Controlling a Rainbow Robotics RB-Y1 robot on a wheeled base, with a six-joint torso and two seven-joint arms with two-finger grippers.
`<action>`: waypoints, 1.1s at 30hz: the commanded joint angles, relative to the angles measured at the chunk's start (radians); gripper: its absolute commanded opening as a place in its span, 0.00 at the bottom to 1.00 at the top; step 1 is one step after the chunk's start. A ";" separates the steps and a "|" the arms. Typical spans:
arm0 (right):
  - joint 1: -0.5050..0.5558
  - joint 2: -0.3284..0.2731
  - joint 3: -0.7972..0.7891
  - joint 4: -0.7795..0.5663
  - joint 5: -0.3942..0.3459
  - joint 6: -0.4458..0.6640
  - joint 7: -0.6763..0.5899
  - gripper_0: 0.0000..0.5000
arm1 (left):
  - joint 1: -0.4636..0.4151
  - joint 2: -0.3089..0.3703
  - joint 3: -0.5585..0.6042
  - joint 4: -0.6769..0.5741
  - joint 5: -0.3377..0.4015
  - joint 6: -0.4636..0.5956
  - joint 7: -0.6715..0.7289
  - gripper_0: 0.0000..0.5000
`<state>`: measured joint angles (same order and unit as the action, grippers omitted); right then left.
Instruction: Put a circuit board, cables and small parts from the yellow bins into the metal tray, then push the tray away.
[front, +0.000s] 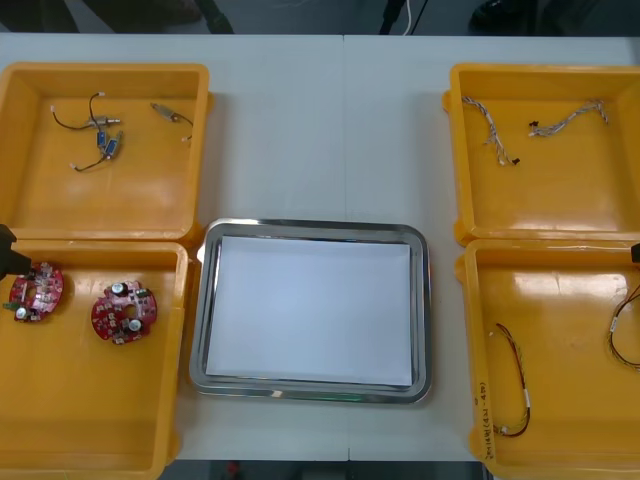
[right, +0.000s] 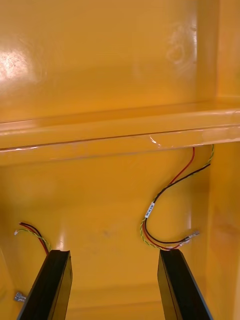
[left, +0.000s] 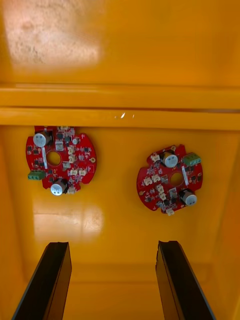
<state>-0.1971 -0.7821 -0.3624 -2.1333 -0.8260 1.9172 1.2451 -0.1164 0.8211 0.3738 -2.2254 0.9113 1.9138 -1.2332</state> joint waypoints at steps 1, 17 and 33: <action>0.044 -0.034 -0.035 -0.034 0.027 0.003 -0.003 1.00 | 0.078 0.036 -0.012 -0.007 0.001 -0.009 -0.111 1.00; 0.151 0.076 -0.061 -0.033 0.122 -0.018 -0.009 1.00 | 0.172 0.052 -0.010 0.030 -0.002 -0.203 -0.170 1.00; 0.157 0.219 -0.118 0.046 0.196 -0.061 -0.058 1.00 | 0.228 0.078 -0.012 0.116 0.003 -0.337 -0.241 1.00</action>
<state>-0.0598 -0.6003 -0.4358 -2.0980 -0.6485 1.8718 1.2313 0.0804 0.8476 0.3731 -2.1206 0.9111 1.5985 -1.3356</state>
